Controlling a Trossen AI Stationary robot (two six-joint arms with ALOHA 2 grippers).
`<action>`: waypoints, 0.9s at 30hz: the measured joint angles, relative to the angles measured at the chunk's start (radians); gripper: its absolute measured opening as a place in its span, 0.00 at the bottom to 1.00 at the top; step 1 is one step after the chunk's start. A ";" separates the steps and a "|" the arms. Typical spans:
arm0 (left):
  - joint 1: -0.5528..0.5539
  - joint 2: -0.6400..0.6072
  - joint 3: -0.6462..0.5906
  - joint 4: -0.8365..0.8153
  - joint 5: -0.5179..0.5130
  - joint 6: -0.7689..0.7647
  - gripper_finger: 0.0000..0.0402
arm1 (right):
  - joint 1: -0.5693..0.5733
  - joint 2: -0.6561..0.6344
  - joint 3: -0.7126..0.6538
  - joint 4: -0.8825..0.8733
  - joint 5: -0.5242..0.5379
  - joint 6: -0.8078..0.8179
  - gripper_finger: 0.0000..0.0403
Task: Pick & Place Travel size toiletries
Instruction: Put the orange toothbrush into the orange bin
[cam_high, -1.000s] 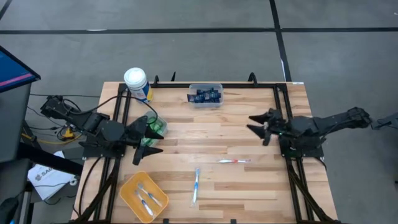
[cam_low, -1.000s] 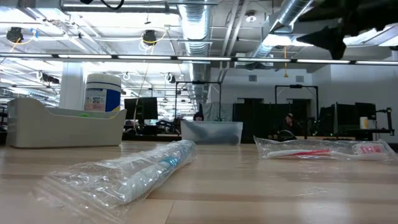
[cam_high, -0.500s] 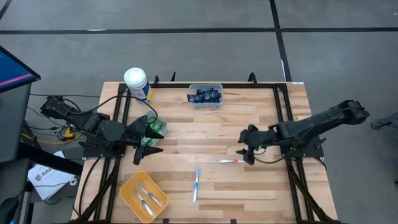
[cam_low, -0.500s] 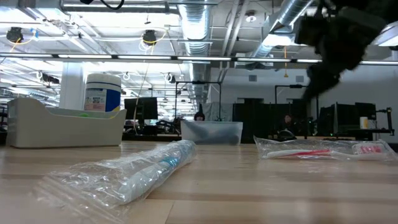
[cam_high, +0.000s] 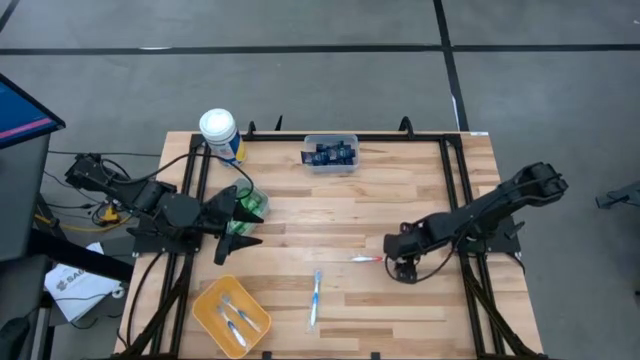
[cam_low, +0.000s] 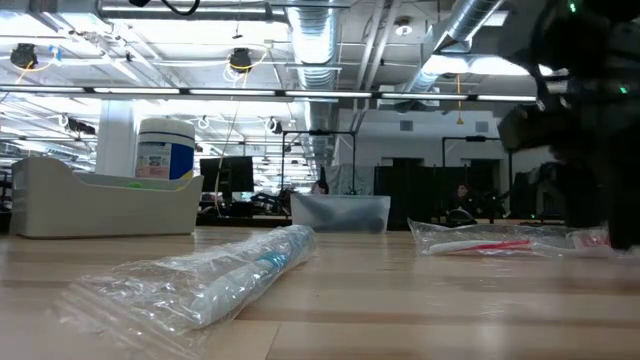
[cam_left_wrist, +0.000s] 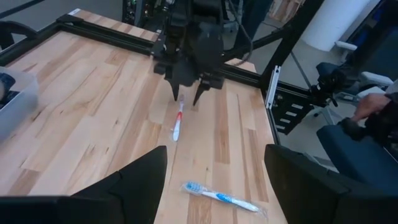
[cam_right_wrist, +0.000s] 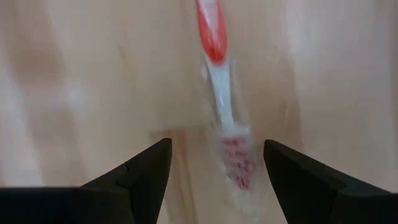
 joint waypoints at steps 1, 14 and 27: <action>0.000 0.000 0.000 0.000 0.000 0.000 0.66 | 0.005 0.020 0.000 -0.015 0.003 -0.003 0.62; 0.000 0.000 0.000 0.000 -0.005 0.000 0.66 | 0.007 0.090 0.043 -0.096 0.059 0.013 0.24; 0.000 0.000 0.000 0.000 -0.009 -0.001 0.66 | -0.062 0.094 0.095 -0.094 0.046 0.021 0.12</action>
